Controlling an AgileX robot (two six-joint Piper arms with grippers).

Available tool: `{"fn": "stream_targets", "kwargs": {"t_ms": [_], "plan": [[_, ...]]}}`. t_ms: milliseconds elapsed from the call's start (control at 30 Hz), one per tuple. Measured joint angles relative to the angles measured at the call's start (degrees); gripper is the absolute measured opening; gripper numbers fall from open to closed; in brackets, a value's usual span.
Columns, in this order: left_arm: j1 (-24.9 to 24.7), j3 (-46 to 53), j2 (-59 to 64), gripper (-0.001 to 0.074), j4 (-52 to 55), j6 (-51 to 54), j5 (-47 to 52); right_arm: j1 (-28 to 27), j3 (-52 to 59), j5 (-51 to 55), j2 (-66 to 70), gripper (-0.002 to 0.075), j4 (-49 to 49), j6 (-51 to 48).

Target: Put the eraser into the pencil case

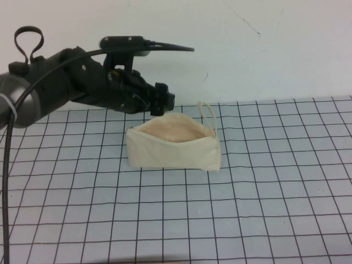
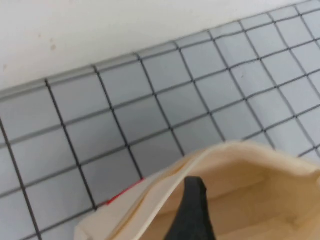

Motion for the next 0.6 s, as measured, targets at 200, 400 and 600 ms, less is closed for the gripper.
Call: {"fn": "stream_targets", "kwargs": {"t_ms": [200, 400, 600], "plan": [[0.0, -3.2, -1.8, 0.0207, 0.6, 0.1, 1.0, 0.0, 0.0, 0.0, 0.0, -0.0001, 0.0, 0.0], [1.3, -3.4, -11.4, 0.0018, 7.8, -4.8, 0.2, 0.0, 0.0, 0.0, 0.0, -0.0001, 0.0, 0.0], [2.2, 3.0, -25.6, 0.0002, 28.6, -15.8, -2.8, 0.0, 0.0, 0.0, 0.0, -0.0001, 0.0, 0.0]]}}
